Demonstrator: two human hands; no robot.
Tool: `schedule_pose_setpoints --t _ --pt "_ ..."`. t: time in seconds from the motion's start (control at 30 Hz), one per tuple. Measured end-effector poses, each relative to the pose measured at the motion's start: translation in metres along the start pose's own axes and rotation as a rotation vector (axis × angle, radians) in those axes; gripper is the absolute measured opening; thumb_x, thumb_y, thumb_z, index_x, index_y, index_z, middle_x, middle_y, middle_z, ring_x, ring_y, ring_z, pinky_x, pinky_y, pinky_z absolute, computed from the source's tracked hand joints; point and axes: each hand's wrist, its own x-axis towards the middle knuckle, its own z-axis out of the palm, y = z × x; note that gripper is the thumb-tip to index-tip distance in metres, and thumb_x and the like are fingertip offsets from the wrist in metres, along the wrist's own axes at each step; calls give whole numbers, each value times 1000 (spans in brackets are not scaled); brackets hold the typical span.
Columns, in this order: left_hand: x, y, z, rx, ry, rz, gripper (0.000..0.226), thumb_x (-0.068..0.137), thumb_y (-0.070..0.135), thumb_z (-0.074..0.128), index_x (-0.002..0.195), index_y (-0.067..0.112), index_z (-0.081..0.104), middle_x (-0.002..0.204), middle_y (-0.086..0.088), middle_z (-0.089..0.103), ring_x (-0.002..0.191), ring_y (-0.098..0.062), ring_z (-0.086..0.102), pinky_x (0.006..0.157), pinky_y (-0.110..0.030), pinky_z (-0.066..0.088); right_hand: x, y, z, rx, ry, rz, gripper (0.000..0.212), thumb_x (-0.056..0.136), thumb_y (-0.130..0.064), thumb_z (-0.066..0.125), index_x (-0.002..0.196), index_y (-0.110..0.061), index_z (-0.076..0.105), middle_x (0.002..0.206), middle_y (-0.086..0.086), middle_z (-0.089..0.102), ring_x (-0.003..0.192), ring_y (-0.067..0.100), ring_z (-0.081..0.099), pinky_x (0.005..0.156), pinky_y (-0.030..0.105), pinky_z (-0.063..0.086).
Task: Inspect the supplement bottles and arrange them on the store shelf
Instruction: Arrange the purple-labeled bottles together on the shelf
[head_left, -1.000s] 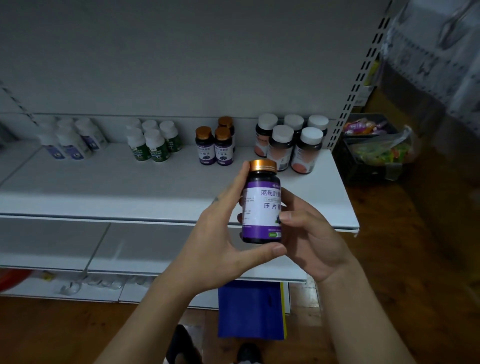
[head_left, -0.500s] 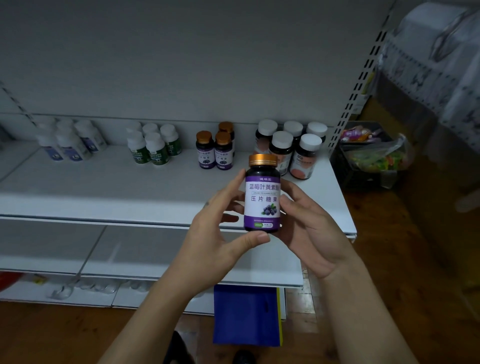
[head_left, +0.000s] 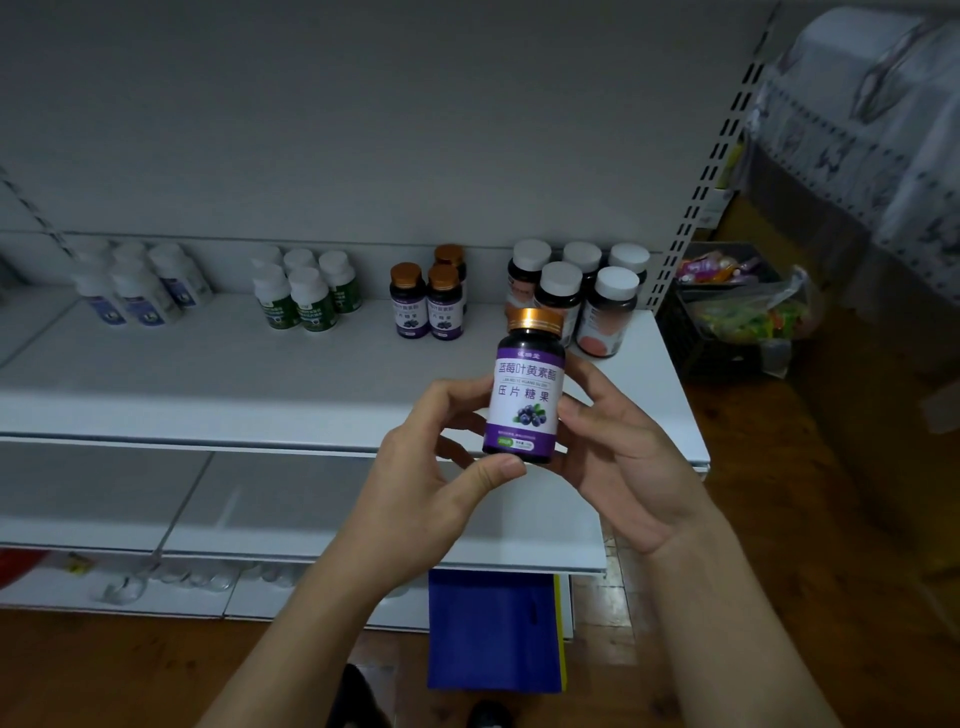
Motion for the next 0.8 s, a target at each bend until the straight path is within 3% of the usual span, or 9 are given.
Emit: schedule_pose_setpoints --t 0.33,0.5,0.63,0.7,0.8 --pt "-5 1 3 29 -2 -3 46 82 40 71 122 40 47 120 32 57 109 2 57 77 -12 47 -4 1 1 -27 20 1 61 77 -15 69 136 -22 54 126 18 64 115 33 63 93 48 54" --pt "-8 -1 8 46 -70 -74 78 65 62 79 130 37 43 122 25 58 109 -1 58 77 -22 53 -8 -2 9 -177 157 -37 55 72 -15 76 124 -23 61 108 13 72 101 27 70 81 40 58" --pt "-7 -3 13 43 25 -92 54 74 44 75 119 47 45 120 20 51 100 0 59 76 -15 50 -8 -6 19 -278 258 -121 47 70 -23 72 115 -28 64 100 7 74 92 18 72 67 28 57" --pt "-6 -4 14 -25 -1 -108 48 82 45 71 124 46 47 122 17 51 103 -6 60 83 -20 53 -8 -9 19 -278 285 -143 41 73 -25 69 114 -27 65 94 4 75 88 15 73 63 26 56" --pt "-7 -2 14 -174 -68 -141 59 88 41 65 141 37 40 127 14 56 107 -11 62 86 -33 55 -9 -11 16 -315 284 -115 48 74 -27 68 121 -28 61 96 1 76 88 16 73 63 29 58"
